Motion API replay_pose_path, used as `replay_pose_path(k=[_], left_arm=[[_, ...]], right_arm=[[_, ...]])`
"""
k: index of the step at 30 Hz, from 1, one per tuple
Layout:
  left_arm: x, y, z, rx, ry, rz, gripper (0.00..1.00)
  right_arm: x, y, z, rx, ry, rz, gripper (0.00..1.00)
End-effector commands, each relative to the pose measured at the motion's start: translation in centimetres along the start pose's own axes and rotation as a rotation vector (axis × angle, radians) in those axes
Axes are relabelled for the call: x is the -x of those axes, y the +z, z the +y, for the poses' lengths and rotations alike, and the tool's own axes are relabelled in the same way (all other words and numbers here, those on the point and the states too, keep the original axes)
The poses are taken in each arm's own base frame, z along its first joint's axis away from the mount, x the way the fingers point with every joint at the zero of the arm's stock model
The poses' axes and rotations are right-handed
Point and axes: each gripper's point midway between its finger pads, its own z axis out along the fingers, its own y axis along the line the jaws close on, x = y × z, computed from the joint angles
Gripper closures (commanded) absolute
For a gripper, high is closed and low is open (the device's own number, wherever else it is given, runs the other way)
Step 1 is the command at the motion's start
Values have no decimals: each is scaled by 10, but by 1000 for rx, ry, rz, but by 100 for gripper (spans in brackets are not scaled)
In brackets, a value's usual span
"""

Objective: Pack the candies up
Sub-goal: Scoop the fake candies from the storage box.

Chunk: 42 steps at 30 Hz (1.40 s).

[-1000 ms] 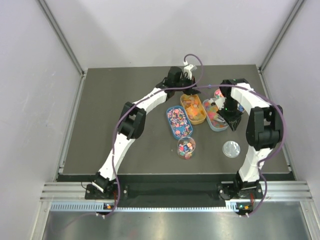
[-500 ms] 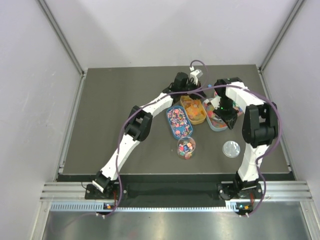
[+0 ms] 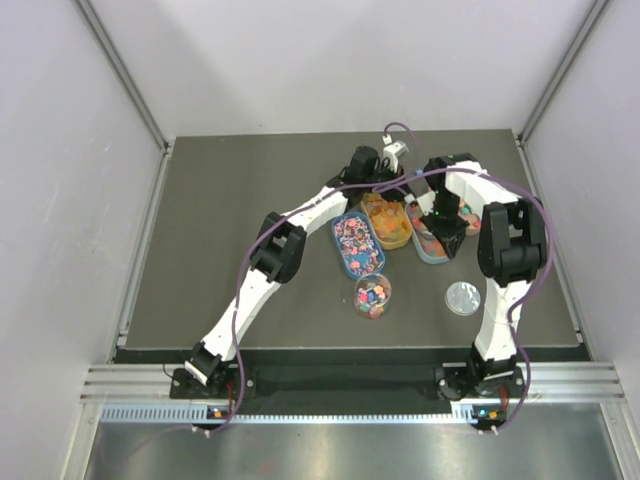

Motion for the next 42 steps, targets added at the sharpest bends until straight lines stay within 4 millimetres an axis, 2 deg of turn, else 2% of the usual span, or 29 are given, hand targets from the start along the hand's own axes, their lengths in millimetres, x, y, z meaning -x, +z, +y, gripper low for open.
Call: replay_pose_path(k=[1,12,19,21,25,28,34,35,37,39,41,42], left_arm=[[-30,13,-32,-83,-15,78,100],[-40,15,-48,-88,-19,106,100],[-44,17,-52,-79,-2,109,100],[-43,18,-54,-78,0,105,100],[-39,19,-56,-73,5,95,100],[-32,17,-57,-66,15,85,100],[-13,10,-66,-61,37,44,100],[-3,7,-70,-60,45,23,100],[3,3,-71,-48,34,7,100],[25,-7,-75,-33,32,-39,100],[32,-12,-73,-9,28,-63,100],[50,-22,-77,-3,30,-94,100]], right_arm=[[21,-1,30,125,34,-101,100],[34,19,55,267,136,-102,100],[52,15,61,315,173,-153,100],[51,16,66,339,194,-151,100],[36,21,73,360,251,-121,100],[37,28,73,356,293,-128,100],[67,29,50,267,335,-198,100],[70,27,47,256,342,-209,100],[74,25,40,224,345,-229,100],[78,25,34,202,380,-248,100],[81,27,31,194,397,-259,100],[80,30,29,184,400,-259,100]])
